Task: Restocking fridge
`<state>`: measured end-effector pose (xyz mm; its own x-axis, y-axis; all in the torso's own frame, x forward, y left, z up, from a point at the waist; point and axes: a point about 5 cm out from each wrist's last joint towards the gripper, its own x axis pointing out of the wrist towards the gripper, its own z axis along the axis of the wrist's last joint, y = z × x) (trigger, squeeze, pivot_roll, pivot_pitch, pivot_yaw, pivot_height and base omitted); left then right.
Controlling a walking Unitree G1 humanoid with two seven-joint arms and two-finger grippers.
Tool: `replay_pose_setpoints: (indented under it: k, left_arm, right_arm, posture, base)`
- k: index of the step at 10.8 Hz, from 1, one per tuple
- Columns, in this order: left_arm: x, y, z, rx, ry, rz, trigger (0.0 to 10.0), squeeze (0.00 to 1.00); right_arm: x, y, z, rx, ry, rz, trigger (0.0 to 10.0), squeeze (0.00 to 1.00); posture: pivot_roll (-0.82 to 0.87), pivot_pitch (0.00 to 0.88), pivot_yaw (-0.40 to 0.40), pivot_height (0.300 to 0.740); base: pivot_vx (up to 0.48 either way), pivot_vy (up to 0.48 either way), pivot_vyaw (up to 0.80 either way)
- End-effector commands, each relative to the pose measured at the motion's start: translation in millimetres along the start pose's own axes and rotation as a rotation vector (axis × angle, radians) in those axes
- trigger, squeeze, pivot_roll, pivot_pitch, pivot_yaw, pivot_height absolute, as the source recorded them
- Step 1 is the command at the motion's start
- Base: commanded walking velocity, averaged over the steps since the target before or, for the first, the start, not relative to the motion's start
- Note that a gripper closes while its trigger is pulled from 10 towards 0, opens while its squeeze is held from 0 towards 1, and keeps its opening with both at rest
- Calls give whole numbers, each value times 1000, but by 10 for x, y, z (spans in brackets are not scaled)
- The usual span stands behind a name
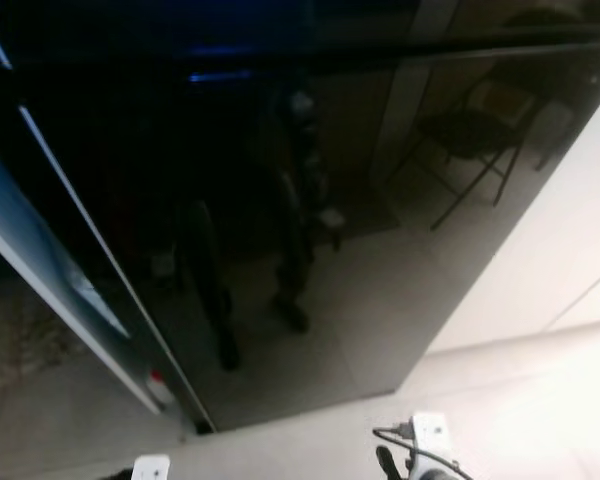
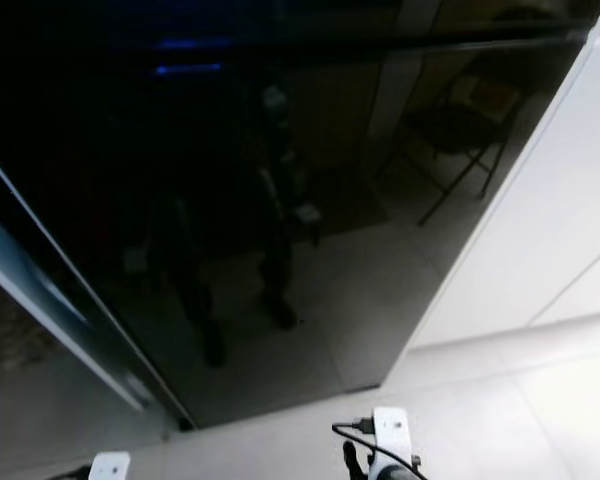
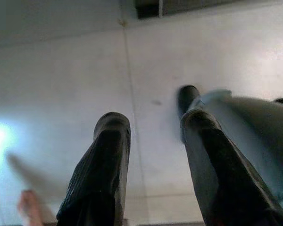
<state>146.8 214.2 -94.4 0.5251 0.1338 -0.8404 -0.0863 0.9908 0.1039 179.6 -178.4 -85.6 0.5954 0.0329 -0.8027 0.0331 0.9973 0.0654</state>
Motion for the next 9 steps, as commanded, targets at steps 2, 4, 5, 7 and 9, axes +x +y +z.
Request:
replay_pose_setpoints:
  k: [2,4,5,7,9]
  left_arm:
    - [-13,-26,-85,-3,33,-3,10000,0]
    - [-12,-38,-83,-7,32,-5,10000,0]
    - [-14,-44,-92,-6,34,-7,10000,0]
    - [-17,-47,-111,-3,41,-7,10000,0]
    - [-19,-47,-122,-2,45,-7,10000,0]
  right_arm:
    - [-24,-113,-102,94,60,-144,10000,0]
    - [-31,-135,-143,136,96,-197,10000,0]
    - [-29,-124,-137,132,87,-163,10000,0]
    - [-28,-110,-123,148,56,-142,10000,0]
    - [-31,-112,-134,177,58,-174,10000,0]
  posture:
    - [-25,49,10,740]
    - [-12,44,9,740]
    - [-10,37,8,740]
    - [-19,26,6,740]
    - [-17,22,6,740]
  base:
    - [0,326,0]
    - [0,328,0]
    - [0,326,0]
    - [0,326,216]
    - [0,326,800]
